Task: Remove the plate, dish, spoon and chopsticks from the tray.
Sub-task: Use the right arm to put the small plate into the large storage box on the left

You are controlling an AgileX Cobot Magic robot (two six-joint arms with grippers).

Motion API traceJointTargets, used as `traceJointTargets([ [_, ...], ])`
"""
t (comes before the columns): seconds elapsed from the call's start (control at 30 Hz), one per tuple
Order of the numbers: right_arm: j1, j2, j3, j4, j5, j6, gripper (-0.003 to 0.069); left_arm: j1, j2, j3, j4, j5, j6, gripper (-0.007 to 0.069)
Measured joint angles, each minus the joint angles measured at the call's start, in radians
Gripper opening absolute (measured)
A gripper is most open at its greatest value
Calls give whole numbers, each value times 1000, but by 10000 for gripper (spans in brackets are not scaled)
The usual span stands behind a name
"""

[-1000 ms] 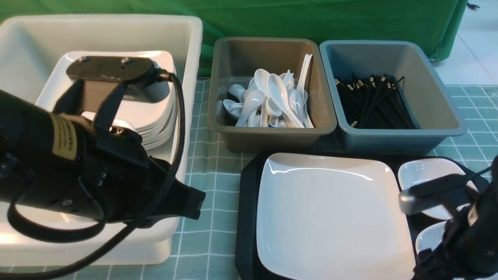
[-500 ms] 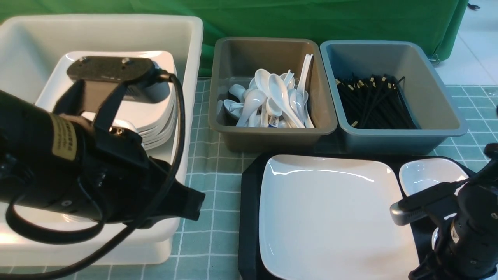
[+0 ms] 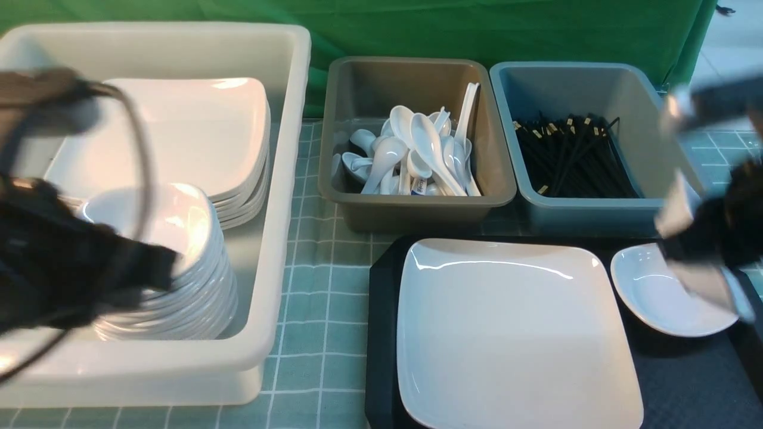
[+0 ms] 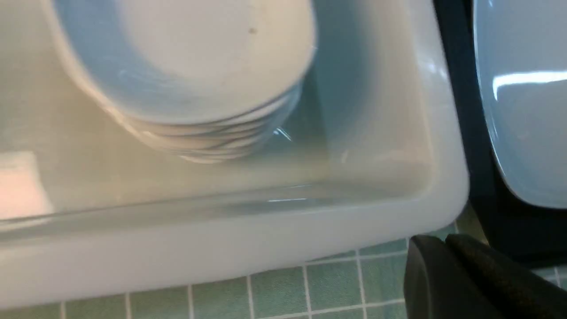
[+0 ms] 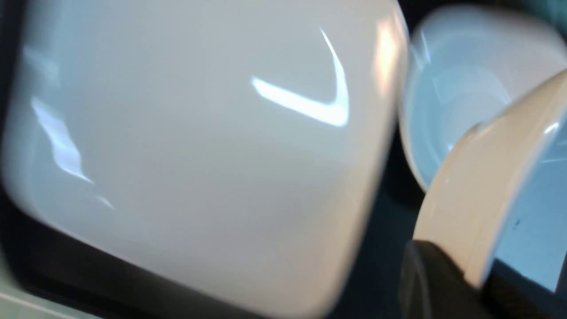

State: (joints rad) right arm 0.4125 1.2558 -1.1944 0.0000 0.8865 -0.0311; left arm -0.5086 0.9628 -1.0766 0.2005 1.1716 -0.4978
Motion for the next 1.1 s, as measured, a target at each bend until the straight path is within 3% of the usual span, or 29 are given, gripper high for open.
traceJointTargets([
  [0.1, 86, 118, -236, 114, -8, -97, 56, 155, -113, 0, 3, 35, 29, 10],
  [0.33, 393, 478, -722, 153, -28, -226, 56, 422, -344, 0, -66, 47, 99, 10],
  [0.6, 580, 817, -1053, 162, -70, -311, 56, 511, -398, 0, -112, 50, 149, 10],
  [0.93, 649, 996, -1105, 73, -169, -361, 66, 511, -398, 0, -123, 50, 190, 10],
  [1.03, 656, 1009, -1105, 53, -170, -384, 140, 511, -398, 0, -124, 50, 201, 10],
  [1.1, 658, 1010, -1105, 41, -170, -391, 242, 511, -398, 0, -124, 50, 210, 10],
])
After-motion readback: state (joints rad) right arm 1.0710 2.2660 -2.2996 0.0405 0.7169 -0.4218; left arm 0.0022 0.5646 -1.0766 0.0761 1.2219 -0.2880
